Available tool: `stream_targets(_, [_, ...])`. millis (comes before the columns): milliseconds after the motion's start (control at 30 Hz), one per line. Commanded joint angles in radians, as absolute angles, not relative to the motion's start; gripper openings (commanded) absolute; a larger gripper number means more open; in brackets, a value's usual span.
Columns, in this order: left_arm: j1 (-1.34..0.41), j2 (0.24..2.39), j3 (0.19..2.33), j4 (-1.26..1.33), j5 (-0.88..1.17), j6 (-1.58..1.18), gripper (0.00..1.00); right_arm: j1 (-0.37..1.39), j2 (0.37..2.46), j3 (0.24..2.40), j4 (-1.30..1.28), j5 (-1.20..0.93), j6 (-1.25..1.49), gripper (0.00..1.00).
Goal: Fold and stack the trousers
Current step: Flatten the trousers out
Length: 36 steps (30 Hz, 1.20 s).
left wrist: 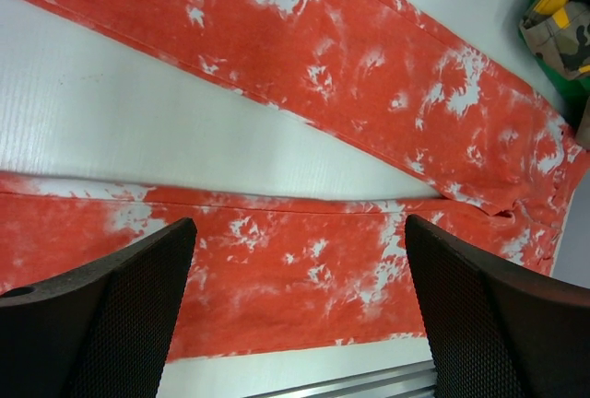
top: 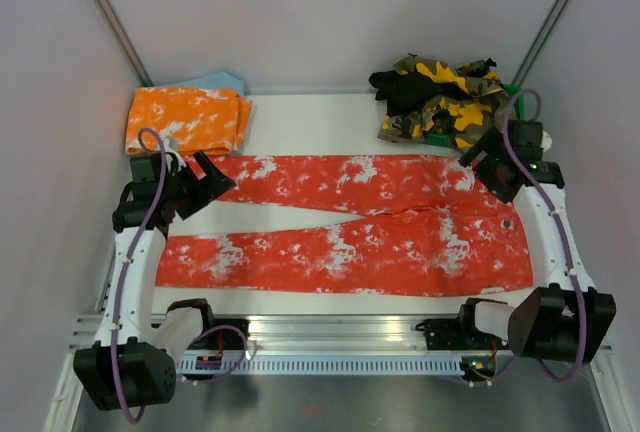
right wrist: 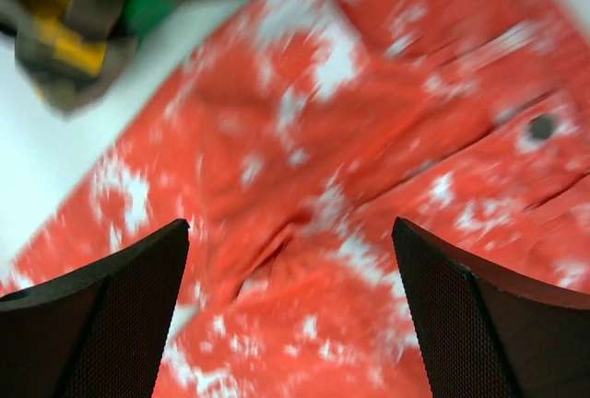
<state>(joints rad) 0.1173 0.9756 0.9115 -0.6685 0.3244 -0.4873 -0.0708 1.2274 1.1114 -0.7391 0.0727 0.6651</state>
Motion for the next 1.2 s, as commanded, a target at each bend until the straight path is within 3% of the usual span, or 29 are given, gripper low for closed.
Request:
stream_targets(0, [0.136, 0.983, 0.976, -0.727, 0.264, -0.564, 1.00, -0.253, 1.220, 1.106, -0.638, 0.003, 0.592, 0.98])
stream_targets(200, [0.178, 0.950, 0.933, -0.765, 0.221, -0.673, 1.00, -0.365, 1.232, 1.031, -0.603, 0.005, 0.589, 0.98])
stream_targets(500, [0.311, 0.898, 0.833, -0.895, 0.206, -0.788, 1.00, -0.606, 1.160, 0.750, -0.549, -0.117, 0.758, 0.98])
stream_targets(800, [0.313, 0.729, 0.824, -1.140, -0.110, -0.980, 1.00, -0.615, 1.033, 0.743, -0.778, 0.078, 0.850, 0.98])
stream_targets(1067, [0.311, 0.811, 0.772, -1.031, -0.005, -0.904, 1.00, -0.617, 0.864, 0.784, -0.976, 0.458, 0.917, 0.98])
stream_targets(1167, [0.311, 0.853, 0.779, -0.994, 0.024, -0.879, 1.00, -0.617, 0.810, 0.747, -0.956, 0.454, 0.928, 0.98])
